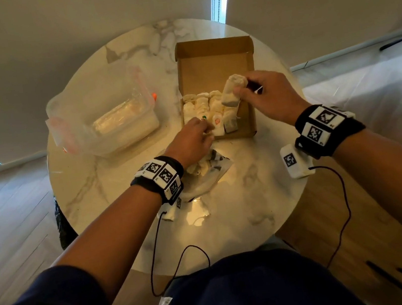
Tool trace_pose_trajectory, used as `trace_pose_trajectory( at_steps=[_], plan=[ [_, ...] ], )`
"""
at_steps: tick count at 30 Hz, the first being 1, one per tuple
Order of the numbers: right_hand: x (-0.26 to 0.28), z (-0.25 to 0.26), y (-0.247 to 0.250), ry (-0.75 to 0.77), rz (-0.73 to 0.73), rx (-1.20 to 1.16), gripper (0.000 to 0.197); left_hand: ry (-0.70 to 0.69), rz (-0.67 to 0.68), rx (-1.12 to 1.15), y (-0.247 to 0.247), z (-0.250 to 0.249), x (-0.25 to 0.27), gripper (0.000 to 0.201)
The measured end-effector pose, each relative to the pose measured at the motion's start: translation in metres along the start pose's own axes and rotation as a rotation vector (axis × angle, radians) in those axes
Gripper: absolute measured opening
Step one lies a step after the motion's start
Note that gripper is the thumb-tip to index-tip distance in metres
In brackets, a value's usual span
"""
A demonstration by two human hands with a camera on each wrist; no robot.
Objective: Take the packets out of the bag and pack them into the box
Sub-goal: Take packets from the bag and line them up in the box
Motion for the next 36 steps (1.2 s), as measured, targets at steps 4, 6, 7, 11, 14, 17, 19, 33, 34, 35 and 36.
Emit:
trace_pose_trajectory(
  at_steps=[4, 6, 7, 11, 14, 17, 19, 33, 34, 35, 36],
  plan=[
    [-0.002, -0.020, -0.018, -0.033, 0.078, 0.032, 0.028, 0.041, 0.049, -0.006, -0.019, 0.007, -0.011, 0.031],
    [0.000, -0.035, -0.040, -0.017, 0.174, 0.114, 0.024, 0.058, 0.048, -0.005, -0.023, 0.011, -0.015, 0.028],
    [0.001, -0.041, -0.052, 0.000, 0.228, 0.164, 0.022, 0.063, 0.047, -0.012, -0.024, 0.013, -0.017, 0.026],
    [0.004, -0.058, -0.087, 0.012, 0.385, 0.271, 0.017, 0.062, 0.039, -0.025, -0.028, 0.020, -0.021, 0.021],
    [0.002, -0.061, -0.096, -0.014, 0.374, 0.252, 0.011, 0.057, 0.034, -0.008, -0.030, 0.022, -0.023, 0.018],
    [-0.002, -0.064, -0.096, -0.090, 0.302, 0.184, 0.011, 0.053, 0.032, 0.002, -0.033, 0.025, -0.025, 0.019],
    [-0.002, -0.068, -0.097, -0.144, 0.267, 0.129, 0.020, 0.057, 0.032, 0.008, -0.034, 0.026, -0.026, 0.019],
    [-0.007, -0.046, -0.070, -0.084, 0.163, 0.126, 0.025, 0.019, -0.064, 0.025, 0.011, 0.038, -0.002, 0.017],
    [-0.007, -0.039, -0.068, -0.062, 0.143, 0.122, 0.025, 0.013, -0.084, 0.015, 0.017, 0.041, 0.004, 0.018],
    [-0.006, -0.030, -0.066, -0.036, 0.128, 0.115, 0.024, 0.001, -0.108, 0.000, 0.024, 0.043, 0.011, 0.019],
    [-0.004, -0.020, -0.067, -0.015, 0.124, 0.101, 0.022, -0.009, -0.130, -0.025, 0.030, 0.046, 0.020, 0.021]
  ],
)
Point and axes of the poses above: each hand's wrist, its own x-axis away from the middle knuckle, its own y-axis out of the back of the hand, z = x × y, the point moved 10 cm from there along -x, towards the middle knuckle, and after that the axes turned 1 degree about y, right-handed, at the moved point
